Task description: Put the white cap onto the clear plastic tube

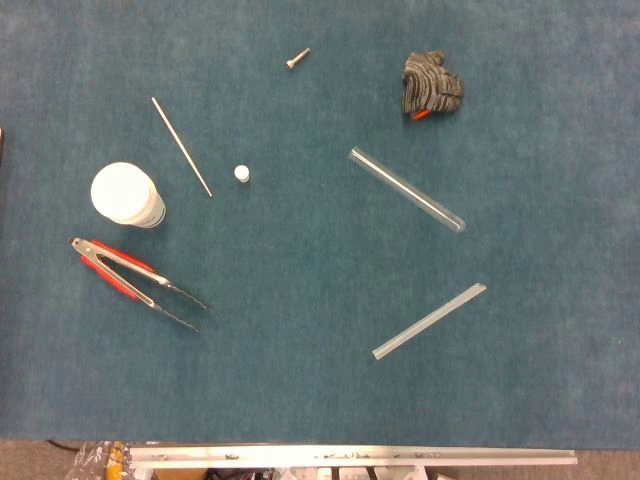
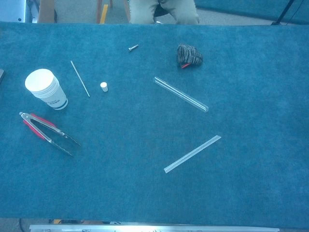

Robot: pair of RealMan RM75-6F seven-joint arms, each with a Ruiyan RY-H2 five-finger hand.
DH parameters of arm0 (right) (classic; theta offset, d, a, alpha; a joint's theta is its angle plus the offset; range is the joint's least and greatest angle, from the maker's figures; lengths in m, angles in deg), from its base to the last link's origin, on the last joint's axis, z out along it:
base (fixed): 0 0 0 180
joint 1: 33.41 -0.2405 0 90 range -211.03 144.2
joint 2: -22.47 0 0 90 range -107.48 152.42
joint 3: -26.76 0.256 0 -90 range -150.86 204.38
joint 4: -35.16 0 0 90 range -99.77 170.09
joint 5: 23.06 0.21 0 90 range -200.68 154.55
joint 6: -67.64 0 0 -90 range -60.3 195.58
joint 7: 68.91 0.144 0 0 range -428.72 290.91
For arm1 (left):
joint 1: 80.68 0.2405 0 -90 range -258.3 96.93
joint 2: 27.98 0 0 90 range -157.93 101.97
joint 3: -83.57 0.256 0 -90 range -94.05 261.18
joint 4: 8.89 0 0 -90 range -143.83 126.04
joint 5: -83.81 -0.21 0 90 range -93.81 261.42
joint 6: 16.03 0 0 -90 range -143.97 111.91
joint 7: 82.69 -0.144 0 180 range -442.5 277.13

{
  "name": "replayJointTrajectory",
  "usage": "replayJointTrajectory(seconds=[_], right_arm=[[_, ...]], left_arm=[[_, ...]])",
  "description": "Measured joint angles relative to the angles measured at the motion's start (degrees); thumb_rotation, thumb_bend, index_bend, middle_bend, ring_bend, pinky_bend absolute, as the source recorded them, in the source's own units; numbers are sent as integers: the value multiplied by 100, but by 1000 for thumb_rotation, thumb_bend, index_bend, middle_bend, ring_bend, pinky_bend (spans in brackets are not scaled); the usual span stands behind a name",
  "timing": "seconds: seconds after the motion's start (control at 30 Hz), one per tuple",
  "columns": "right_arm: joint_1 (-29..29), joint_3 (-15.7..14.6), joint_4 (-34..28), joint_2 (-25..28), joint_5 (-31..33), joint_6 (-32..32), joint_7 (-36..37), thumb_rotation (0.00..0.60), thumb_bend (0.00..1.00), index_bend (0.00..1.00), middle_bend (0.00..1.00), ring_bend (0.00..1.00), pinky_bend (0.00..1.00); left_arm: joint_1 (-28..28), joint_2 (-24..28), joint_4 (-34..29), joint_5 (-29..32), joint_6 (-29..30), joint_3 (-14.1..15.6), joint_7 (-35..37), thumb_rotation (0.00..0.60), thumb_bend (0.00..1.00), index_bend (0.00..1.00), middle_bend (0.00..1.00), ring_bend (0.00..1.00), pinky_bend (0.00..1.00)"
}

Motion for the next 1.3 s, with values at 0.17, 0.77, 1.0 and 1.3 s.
replayJointTrajectory(seconds=[0.17, 0.77, 1.0, 1.3], right_arm=[[19, -9, -56, 33, -61, 32, -7, 600, 267, 229, 140, 102, 288], [-989, 586, -323, -123, 868, 1199, -877, 600, 196, 350, 196, 137, 336], [-1856, 967, -189, -595, 2269, 1822, -1796, 600, 108, 369, 205, 137, 336], [-3199, 1228, 308, -1787, 4038, 2003, -3484, 600, 70, 384, 220, 137, 355]], left_arm=[[30, 103, -56, -24, -87, 79, -11, 600, 318, 216, 65, 0, 0], [42, 61, 6, -104, -35, -7, 222, 600, 318, 216, 65, 0, 0], [58, 54, 21, -240, 14, 6, 282, 600, 318, 216, 65, 0, 0], [165, 67, -16, -483, 212, 64, 279, 600, 319, 216, 64, 0, 0]])
